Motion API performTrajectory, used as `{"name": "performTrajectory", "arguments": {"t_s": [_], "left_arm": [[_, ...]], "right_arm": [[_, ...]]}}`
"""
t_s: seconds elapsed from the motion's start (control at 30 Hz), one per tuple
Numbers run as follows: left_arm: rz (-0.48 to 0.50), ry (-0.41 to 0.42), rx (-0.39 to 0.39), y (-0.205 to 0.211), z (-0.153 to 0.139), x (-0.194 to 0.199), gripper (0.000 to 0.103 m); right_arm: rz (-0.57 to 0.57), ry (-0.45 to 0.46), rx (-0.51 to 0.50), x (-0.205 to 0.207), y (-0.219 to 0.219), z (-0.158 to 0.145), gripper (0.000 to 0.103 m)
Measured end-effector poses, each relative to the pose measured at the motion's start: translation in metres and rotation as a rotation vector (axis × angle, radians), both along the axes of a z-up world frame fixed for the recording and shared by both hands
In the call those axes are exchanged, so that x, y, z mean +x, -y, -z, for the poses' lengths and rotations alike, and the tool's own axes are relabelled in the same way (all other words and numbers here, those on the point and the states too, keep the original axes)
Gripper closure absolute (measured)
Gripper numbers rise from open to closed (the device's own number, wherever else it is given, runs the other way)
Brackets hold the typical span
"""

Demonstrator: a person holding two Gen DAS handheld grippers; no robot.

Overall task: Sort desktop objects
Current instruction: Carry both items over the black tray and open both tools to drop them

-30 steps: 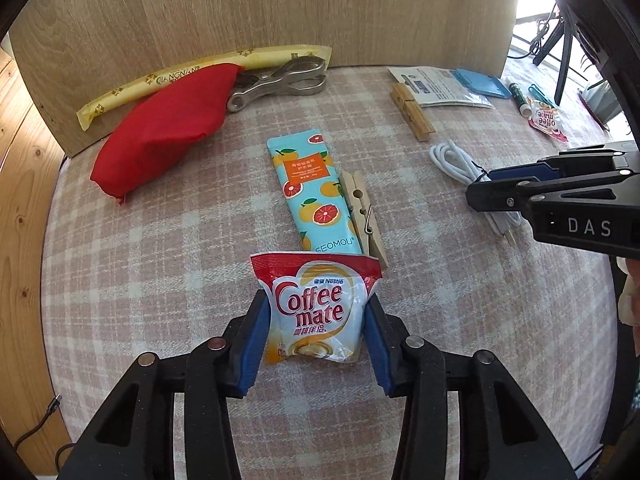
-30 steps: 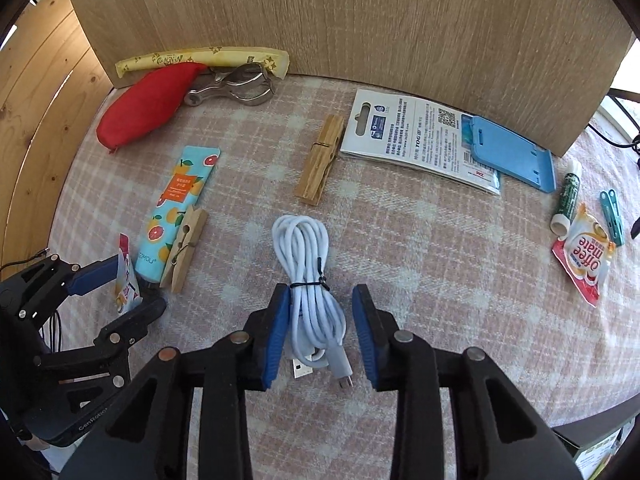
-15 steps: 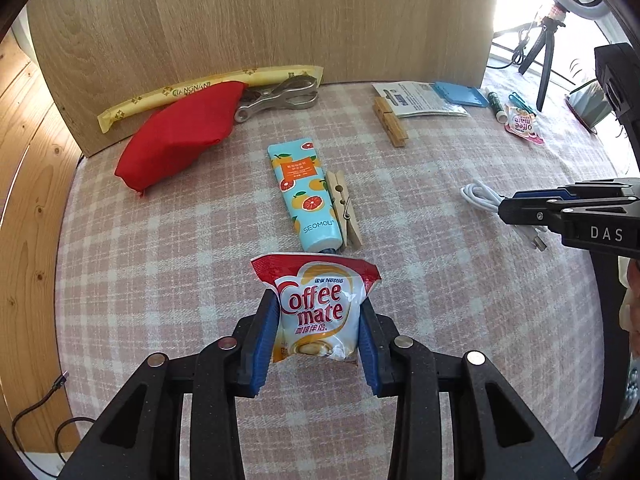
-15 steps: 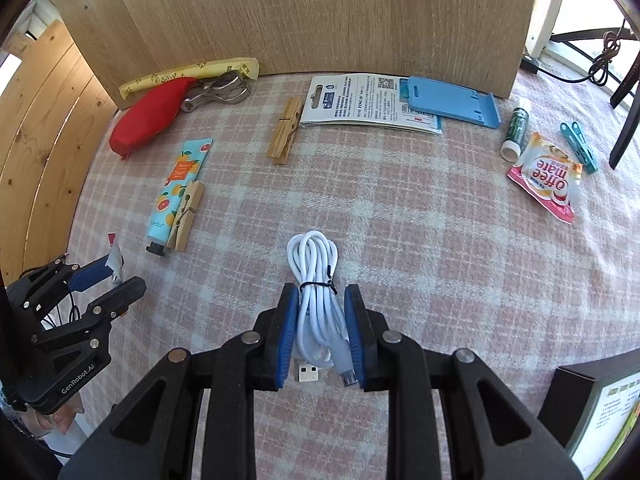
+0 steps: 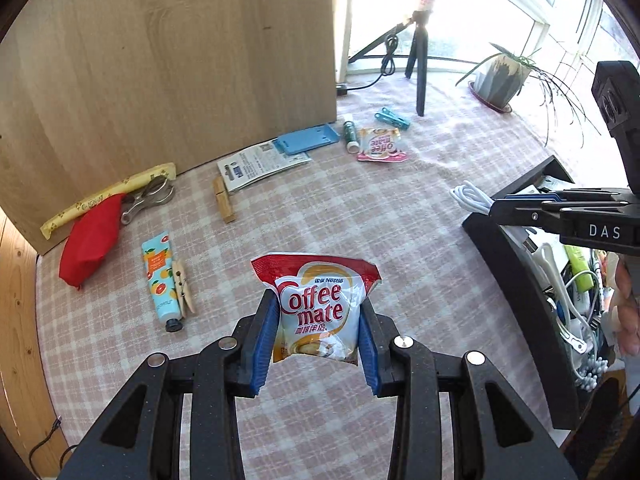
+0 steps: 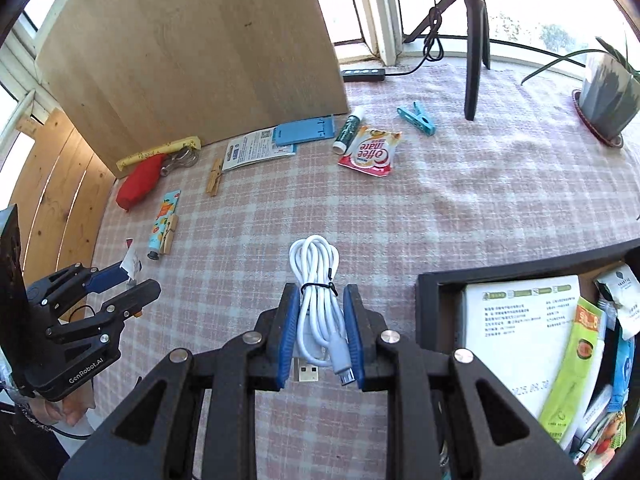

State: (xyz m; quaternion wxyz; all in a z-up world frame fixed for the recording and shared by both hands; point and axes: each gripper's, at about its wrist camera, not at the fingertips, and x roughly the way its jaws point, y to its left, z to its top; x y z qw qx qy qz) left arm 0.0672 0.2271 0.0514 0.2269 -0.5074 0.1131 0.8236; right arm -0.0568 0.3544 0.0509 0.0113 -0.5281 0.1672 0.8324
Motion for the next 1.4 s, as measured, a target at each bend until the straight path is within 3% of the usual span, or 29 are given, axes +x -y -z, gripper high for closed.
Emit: {"name": "performTrajectory", "arguments": {"t_s": [0.1,0.4,0.6,0.77,0.87,0.9,0.93,0.97,1.03,1.2,1.4], "left_arm": [[0.083,-0.003,0.030,-0.036,-0.018,0.032,0.068],[0.326,0.038,0.078,-0.157,-0.007,0.100,0.068],[0.444,0.047,0.078,-0.208,-0.009,0.153,0.068],[0.490,0.055,0.072,-0.229,-0.009,0.167,0.068],[0.502,0.044,0.080,-0.238,-0.017,0.171,0.062],[0.499,0.042,0.078,-0.242,-0.027,0.175,0.052],[0.490,0.049,0.080,-0.244,-0.030,0.175,0.044],[0.494,0.053,0.080,-0.243,-0.031,0.174,0.044],[0.491,0.033,0.072,-0.240,-0.034,0.173,0.044],[0.434,0.015,0.051,-0.217,-0.030,0.156,0.044],[0.276,0.020,0.042,-0.170,-0.029,0.111,0.044]], "right_arm": [[0.078,-0.019,0.016,0.031,-0.036,-0.012,0.081],[0.323,-0.015,0.064,0.126,-0.131,-0.024,0.081],[0.434,-0.009,0.090,0.166,-0.166,-0.025,0.080],[0.488,0.003,0.094,0.187,-0.181,-0.025,0.080],[0.499,0.003,0.100,0.192,-0.185,-0.023,0.079],[0.495,-0.007,0.102,0.192,-0.186,-0.024,0.079],[0.495,-0.001,0.101,0.192,-0.186,-0.025,0.071],[0.500,0.012,0.103,0.191,-0.186,-0.025,0.056],[0.513,-0.003,0.120,0.191,-0.184,-0.029,0.047],[0.479,-0.016,0.126,0.177,-0.174,-0.039,0.047],[0.420,-0.033,0.086,0.147,-0.156,-0.045,0.047]]}}
